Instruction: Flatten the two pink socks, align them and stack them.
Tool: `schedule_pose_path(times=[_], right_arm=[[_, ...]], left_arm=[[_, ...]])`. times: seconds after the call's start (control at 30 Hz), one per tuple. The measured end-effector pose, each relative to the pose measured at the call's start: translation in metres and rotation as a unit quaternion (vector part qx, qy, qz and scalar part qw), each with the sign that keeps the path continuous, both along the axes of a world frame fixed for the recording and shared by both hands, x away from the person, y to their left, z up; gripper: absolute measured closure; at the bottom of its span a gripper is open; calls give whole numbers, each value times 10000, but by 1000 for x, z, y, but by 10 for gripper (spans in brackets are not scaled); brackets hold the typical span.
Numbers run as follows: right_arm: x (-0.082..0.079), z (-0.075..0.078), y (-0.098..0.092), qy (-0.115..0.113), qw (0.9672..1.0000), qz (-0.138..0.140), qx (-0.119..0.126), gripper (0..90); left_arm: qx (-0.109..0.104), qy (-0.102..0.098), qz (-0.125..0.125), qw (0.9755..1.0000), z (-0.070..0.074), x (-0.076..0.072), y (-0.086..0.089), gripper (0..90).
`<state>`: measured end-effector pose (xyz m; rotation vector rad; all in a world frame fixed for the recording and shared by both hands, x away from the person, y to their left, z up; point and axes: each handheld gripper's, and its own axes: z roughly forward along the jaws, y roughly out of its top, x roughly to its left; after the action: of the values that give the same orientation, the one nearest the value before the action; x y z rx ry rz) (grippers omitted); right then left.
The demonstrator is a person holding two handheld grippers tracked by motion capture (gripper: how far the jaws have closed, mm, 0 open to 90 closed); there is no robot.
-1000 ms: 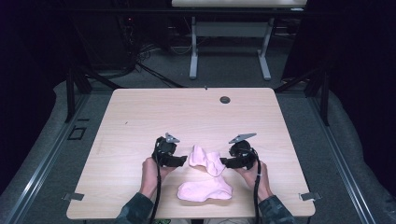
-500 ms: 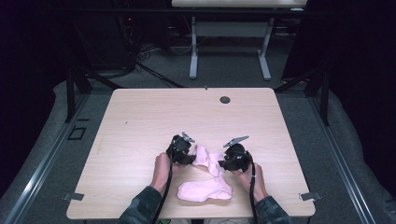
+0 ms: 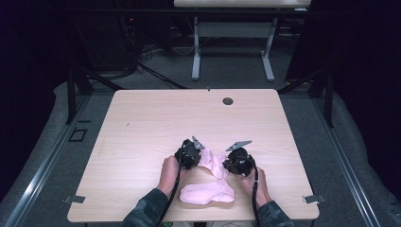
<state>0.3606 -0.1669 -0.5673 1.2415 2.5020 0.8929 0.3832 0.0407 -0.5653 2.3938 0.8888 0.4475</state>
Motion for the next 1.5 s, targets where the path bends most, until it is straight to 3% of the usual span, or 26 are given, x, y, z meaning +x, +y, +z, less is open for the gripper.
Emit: schedule_pose_path(times=[0.1,0.23,0.37,0.63,0.77,0.93,1.07,1.1,1.13,1.17,1.2,1.27,1.3,1.37,1.5], right_arm=[[-1,-1,-2,-5,9999,-40,123,840],[-2,-2,-8,56,9995,-75,290,847],[-5,3,-12,-22,9992,-132,369,847],[-27,45,-15,-296,9979,-16,580,847],[-50,77,-10,-424,9968,186,646,847],[-73,98,-6,-332,9968,408,603,846],[-81,89,-4,-181,9974,492,491,845],[-82,82,-3,-64,9980,507,381,845],[-83,62,0,87,9985,517,161,845],[-83,51,1,152,9986,498,3,844],[-83,51,1,152,9986,498,3,844],[-82,33,3,252,9980,556,-174,844],[-83,26,4,251,9974,584,-344,843],[-83,19,2,234,9974,602,-328,842],[-82,20,0,203,9974,607,-342,842]], left_arm=[[-157,5,32,9999,-1,0,4,881],[-534,150,174,9983,-1,0,14,884],[-706,233,279,9968,9,-5,25,884],[-892,176,263,9955,54,-40,46,882],[-991,109,226,9948,75,-65,56,882],[-978,164,150,9950,88,-97,67,881],[-869,488,17,9950,75,-113,65,880],[-801,551,10,9953,67,-116,62,880],[-767,673,-40,9948,59,-117,59,876],[-709,777,-90,9944,51,-117,56,870],[-674,848,-110,9941,45,-117,54,870],[-692,993,-141,9925,37,-117,53,828],[-719,1043,-172,9918,37,-116,54,752],[-860,1028,-139,9909,41,-116,61,653],[-1114,900,170,9895,54,-107,78,602]])
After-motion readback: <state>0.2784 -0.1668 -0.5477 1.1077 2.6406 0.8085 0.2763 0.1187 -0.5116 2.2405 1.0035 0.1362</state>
